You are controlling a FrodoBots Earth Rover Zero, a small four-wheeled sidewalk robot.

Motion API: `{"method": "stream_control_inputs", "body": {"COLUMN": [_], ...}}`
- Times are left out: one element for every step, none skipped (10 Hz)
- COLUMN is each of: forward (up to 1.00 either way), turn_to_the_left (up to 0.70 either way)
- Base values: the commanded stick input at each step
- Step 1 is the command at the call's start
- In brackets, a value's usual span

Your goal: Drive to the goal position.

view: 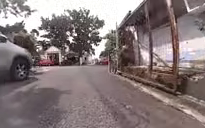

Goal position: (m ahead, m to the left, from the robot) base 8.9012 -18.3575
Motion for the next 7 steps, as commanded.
{"method": "stream_control_inputs", "body": {"forward": [0.70,0.70,0.70,0.70,0.70,0.70,0.70], "turn_to_the_left": [0.00,0.00,0.00,0.00,0.00,0.00,0.00]}}
